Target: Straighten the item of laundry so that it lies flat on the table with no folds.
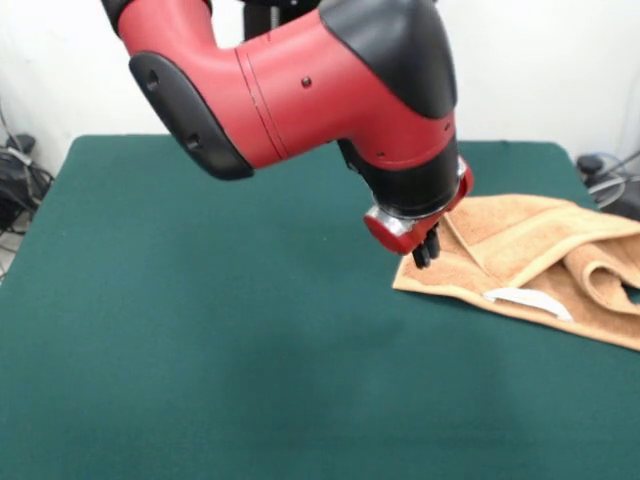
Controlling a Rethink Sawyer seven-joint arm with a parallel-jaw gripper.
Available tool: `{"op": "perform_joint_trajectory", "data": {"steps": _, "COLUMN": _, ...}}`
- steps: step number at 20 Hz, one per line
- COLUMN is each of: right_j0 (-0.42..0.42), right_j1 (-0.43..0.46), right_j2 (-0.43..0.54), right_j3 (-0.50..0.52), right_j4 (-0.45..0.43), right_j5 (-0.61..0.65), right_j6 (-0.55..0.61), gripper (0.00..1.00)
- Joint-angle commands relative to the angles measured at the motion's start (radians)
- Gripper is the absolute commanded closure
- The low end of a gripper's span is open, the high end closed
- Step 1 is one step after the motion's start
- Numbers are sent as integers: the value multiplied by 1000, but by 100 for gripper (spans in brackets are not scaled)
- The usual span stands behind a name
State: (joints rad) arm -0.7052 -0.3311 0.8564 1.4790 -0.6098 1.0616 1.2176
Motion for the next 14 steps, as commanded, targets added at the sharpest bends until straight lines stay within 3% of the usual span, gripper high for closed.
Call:
{"op": "perform_joint_trajectory", "data": {"steps": 1, "right_j0": 32, "right_j1": 66, "right_j2": -15, "right_j3": -80, "right_j4": -34, "right_j5": 24, "right_j6": -231, "gripper": 100}}
{"op": "perform_joint_trajectory", "data": {"steps": 14, "right_j0": 20, "right_j1": 68, "right_j2": -2, "right_j3": -82, "right_j4": -32, "right_j5": 51, "right_j6": -271, "gripper": 100}}
